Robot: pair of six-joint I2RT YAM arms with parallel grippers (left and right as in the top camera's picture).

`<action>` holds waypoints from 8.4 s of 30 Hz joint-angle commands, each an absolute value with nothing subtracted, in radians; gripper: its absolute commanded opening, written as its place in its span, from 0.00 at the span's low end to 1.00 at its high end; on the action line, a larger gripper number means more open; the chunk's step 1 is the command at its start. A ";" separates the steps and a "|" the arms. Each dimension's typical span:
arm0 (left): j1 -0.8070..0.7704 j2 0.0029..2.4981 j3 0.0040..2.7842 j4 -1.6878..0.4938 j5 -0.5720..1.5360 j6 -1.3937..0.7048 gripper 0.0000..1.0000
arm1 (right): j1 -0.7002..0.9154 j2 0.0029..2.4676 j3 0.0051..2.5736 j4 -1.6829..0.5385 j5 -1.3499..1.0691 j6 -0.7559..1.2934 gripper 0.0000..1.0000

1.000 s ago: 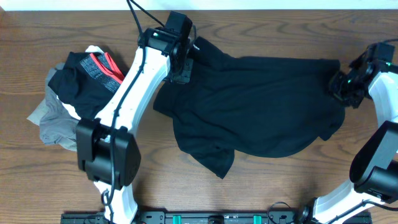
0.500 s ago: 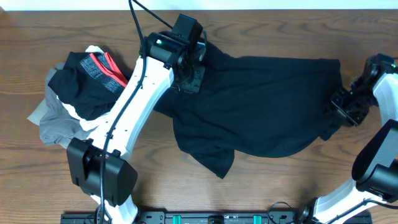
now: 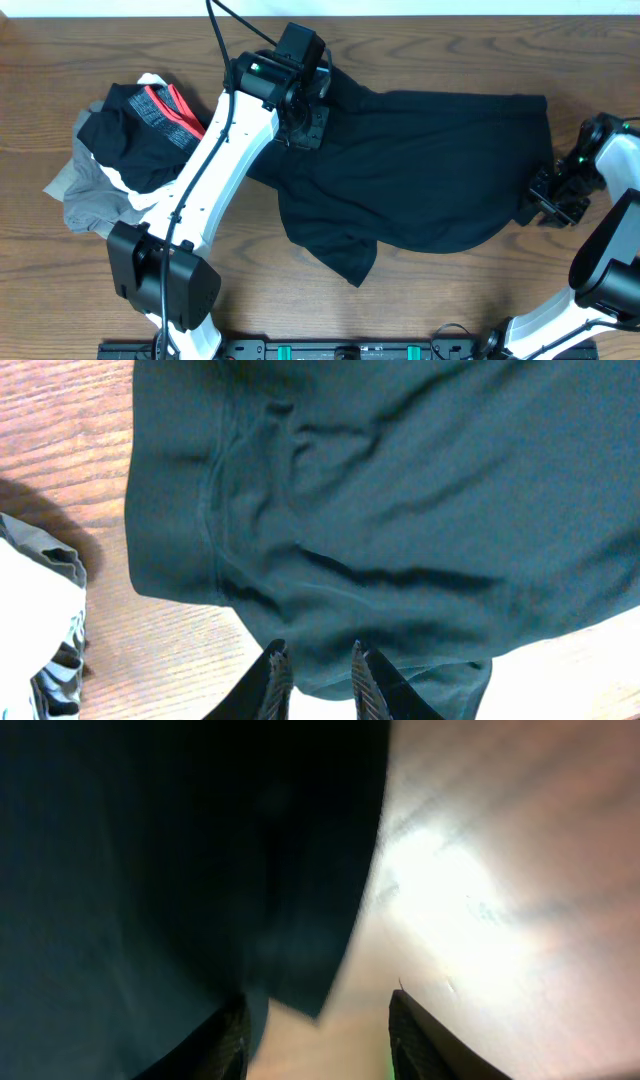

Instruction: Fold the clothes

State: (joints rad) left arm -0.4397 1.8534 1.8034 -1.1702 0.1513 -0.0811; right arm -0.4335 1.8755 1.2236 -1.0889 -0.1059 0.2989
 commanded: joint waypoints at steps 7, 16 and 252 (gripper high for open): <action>-0.436 1.841 1.824 -1.172 0.157 -0.080 0.23 | -0.440 1.880 1.136 -0.953 -0.205 0.336 0.14; -0.436 1.841 1.824 -1.169 0.157 -0.066 0.24 | -0.530 1.730 1.440 -1.303 -0.178 0.234 0.01; -0.366 1.697 1.433 -1.111 0.100 -0.112 0.91 | -0.535 1.752 1.256 -1.014 -0.176 0.380 0.54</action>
